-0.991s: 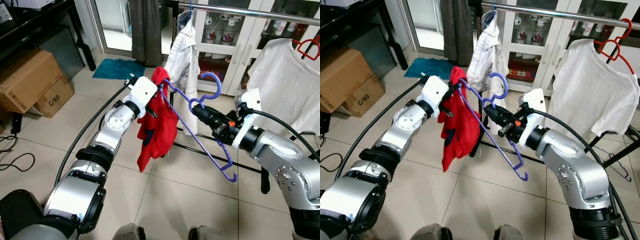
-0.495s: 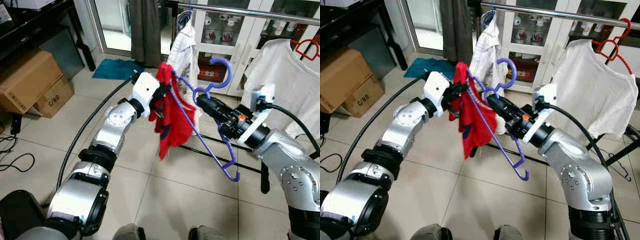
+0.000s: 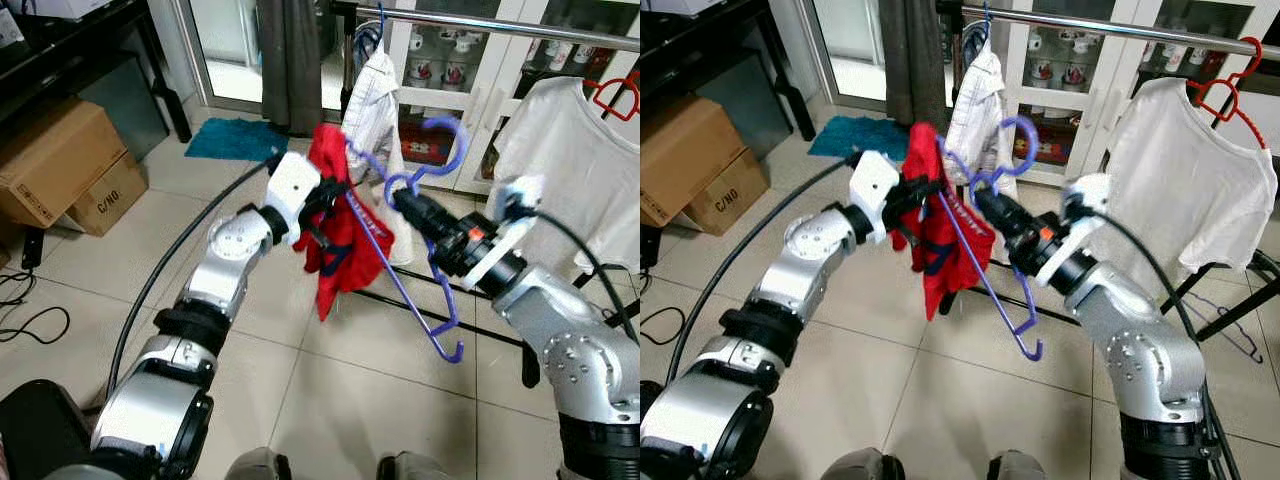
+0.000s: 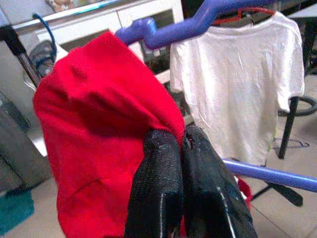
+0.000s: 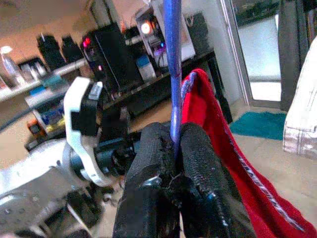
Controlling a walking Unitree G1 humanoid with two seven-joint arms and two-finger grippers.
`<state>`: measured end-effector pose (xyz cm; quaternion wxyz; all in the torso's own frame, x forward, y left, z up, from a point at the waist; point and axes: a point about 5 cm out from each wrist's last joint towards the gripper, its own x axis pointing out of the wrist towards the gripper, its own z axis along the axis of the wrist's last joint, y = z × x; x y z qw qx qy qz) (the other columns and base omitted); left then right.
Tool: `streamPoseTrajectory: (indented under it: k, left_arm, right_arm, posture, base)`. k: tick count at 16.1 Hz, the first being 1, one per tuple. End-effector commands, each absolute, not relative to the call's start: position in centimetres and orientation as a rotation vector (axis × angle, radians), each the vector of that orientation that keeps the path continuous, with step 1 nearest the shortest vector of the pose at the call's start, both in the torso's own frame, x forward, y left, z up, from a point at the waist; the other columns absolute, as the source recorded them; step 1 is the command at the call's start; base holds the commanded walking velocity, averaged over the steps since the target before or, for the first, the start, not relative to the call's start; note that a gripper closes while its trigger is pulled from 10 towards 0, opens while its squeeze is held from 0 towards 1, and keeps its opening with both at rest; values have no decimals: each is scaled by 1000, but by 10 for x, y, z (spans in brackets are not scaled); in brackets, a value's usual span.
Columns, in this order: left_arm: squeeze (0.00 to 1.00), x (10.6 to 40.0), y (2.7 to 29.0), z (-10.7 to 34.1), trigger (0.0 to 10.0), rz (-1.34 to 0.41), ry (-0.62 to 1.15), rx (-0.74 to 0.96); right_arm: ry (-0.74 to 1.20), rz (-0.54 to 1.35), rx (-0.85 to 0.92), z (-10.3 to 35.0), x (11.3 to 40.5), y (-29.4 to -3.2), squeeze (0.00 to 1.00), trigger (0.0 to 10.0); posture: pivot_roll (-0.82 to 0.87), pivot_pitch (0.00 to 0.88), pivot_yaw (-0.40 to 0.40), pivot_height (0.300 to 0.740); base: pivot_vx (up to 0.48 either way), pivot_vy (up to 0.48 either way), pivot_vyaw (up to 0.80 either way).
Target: Hang hanger
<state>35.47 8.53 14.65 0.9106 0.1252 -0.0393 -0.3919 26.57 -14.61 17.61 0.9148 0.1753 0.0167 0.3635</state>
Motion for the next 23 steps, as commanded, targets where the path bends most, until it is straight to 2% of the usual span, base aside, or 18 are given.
streamPoseTrajectory:
  k: [1,3,6,8,10,13,15,18,20,23]
  left_arm:
    - [0,355,80,159,0,-829,-132,273]
    - [0,357,81,169,0,-829,-158,275]
    - [0,353,86,179,0,-925,-145,256]
    - [0,348,92,182,0,-1025,-97,230]
    - [0,344,106,181,0,-1118,-9,274]
    - [0,337,113,178,0,-1202,71,314]
    - [0,330,111,179,0,-1275,114,304]
    - [0,316,92,173,0,-1371,135,262]
    - [0,314,87,172,0,-1378,135,255]
    - [0,317,88,166,0,-1299,154,281]
  right_arm:
    - [9,804,325,181,262,-137,0,0]
    - [29,822,238,176,261,-136,0,0]
    - [16,871,122,173,257,-135,0,0]
    - [6,964,99,174,250,-134,0,0]
    - [37,1092,76,173,240,-135,0,0]
    - [64,1150,34,171,237,-143,0,0]
    - [64,1144,10,170,242,-145,0,0]
    - [59,1072,61,165,251,-133,0,0]
    - [52,1012,90,163,255,-134,0,0]
    - [4,934,193,170,261,-138,0,0]
  posture:
    - [-179,0,65,740]
    - [-179,0,67,740]
    - [-177,0,67,740]
    - [-174,0,66,740]
    - [-173,0,70,740]
    - [-174,0,72,740]
    - [-171,0,70,740]
    - [-166,0,65,740]
    - [-164,0,64,740]
    - [-165,0,66,740]
  base:
    - [0,0,0]
    - [0,0,0]
    - [0,0,0]
    - [0,0,0]
    - [0,0,0]
    - [0,0,0]
    - [0,0,0]
    - [0,0,0]
    - [0,0,0]
    - [0,0,0]
